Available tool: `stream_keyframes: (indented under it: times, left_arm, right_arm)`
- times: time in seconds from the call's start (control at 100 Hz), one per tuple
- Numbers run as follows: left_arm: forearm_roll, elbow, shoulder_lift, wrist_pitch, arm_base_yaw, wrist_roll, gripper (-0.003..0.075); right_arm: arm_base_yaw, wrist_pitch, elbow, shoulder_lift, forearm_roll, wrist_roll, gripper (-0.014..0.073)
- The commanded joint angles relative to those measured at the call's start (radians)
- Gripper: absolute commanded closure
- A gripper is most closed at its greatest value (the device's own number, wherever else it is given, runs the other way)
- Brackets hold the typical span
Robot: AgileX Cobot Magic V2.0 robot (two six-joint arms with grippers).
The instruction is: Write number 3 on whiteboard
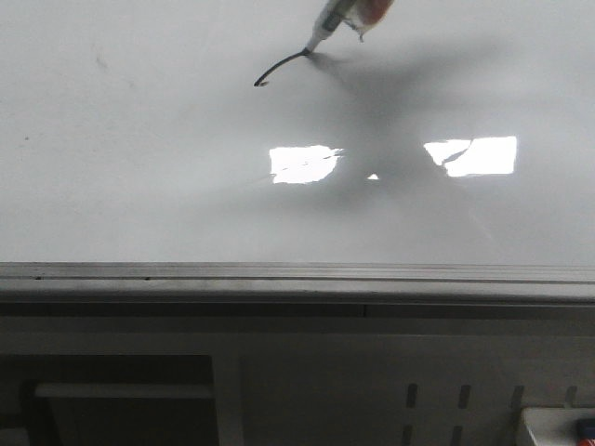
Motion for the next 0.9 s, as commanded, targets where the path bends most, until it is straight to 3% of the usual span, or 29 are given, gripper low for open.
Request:
stream_keyframes:
  times: [0.0, 0.16, 0.34, 0.55, 0.89]
  left_arm:
    - [0.009, -0.021, 0.015, -0.076, -0.005, -0.011, 0.0741]
    - [0.009, -0.021, 0.015, -0.076, -0.005, -0.011, 0.0741]
    - [0.009, -0.021, 0.015, -0.076, -0.005, -0.011, 0.0741]
    - [0.009, -0.021, 0.015, -0.076, -0.005, -0.011, 0.0741]
    - [0.014, -0.021, 0.015, -0.078, -0.005, -0.011, 0.0741]
  right_arm:
    - [-0.028, 0.019, -0.011, -0.027, -0.069, -0.017, 0.0655]
    - [-0.011, 0.01, 0.057, -0.033, -0.009, 0.001, 0.0655]
    - [0.051, -0.118, 0.168, -0.025, 0.088, 0.001, 0.0655]
    - [0.079, -0.148, 0.176, 0.007, 0.103, 0.001, 0.0655]
    - [-0.031, -0.055, 0.176, -0.065, 0.097, 0.001, 0.0655]
